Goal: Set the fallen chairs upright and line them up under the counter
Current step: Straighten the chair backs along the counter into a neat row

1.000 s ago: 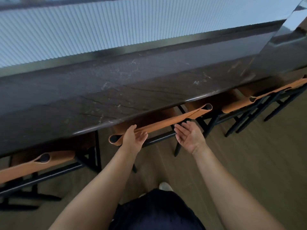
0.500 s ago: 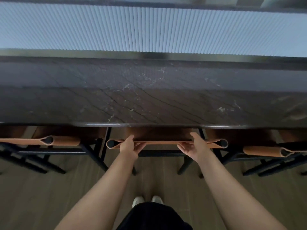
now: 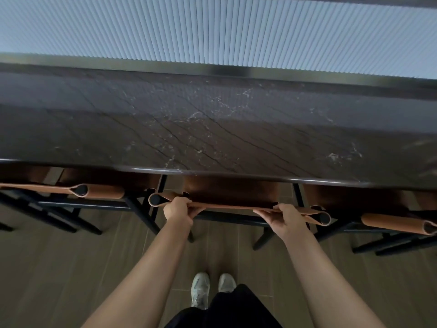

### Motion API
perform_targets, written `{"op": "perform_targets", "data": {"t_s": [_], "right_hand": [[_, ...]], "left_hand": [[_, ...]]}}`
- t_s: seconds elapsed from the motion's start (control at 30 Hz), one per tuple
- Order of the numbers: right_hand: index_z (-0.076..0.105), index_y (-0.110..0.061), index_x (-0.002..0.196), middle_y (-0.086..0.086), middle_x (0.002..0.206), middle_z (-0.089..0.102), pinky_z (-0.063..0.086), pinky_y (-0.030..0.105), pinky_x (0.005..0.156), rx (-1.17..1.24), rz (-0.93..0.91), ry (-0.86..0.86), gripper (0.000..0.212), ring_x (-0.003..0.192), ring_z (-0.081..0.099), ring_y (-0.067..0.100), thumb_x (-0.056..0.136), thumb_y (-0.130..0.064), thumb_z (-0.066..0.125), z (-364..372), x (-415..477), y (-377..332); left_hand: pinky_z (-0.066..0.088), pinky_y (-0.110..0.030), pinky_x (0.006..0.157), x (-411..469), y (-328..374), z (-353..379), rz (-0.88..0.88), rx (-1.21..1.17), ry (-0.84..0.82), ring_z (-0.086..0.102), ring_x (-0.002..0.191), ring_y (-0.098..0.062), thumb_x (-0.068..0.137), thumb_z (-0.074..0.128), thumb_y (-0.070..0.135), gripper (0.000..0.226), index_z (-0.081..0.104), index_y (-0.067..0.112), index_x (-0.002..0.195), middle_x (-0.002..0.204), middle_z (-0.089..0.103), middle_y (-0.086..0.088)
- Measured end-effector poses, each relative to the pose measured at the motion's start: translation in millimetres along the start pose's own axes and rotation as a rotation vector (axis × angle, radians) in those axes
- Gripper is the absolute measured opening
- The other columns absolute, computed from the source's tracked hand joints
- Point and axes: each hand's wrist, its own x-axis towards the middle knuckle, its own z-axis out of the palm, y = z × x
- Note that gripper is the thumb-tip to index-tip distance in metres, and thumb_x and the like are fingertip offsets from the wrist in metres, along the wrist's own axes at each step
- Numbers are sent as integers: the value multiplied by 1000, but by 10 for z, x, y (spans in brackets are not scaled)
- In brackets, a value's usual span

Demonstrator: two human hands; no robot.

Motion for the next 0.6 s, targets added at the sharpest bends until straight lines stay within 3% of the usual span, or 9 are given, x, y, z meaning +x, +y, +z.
{"op": "perform_targets", "data": {"t_s": [0.33,0.5,0.6], "right_hand": [[47,-3,104,27,110,51,54,63,61,-41,-41,8,21,88,56,47,94,13,37,139,104,-138],[48,-5,105,28,104,49,55,64,57,-65,-52,-19,27,91,55,52,91,15,36,63,109,-241],[48,-6,105,27,110,48,55,62,55,-104,-42,-14,26,105,54,53,92,14,37,34,79,-207]], "left_hand": [[56,-41,46,-4,88,125,-46,-43,-55,63,80,-38,88,46,-15,27,50,1,109,94,58,-20],[56,-43,60,-98,-21,184,-35,-49,-51,62,77,-35,89,46,-14,26,50,1,109,92,59,-19],[55,-42,62,-121,-80,121,2,-31,-55,61,76,-33,88,47,-14,22,49,1,104,93,57,-17]]}}
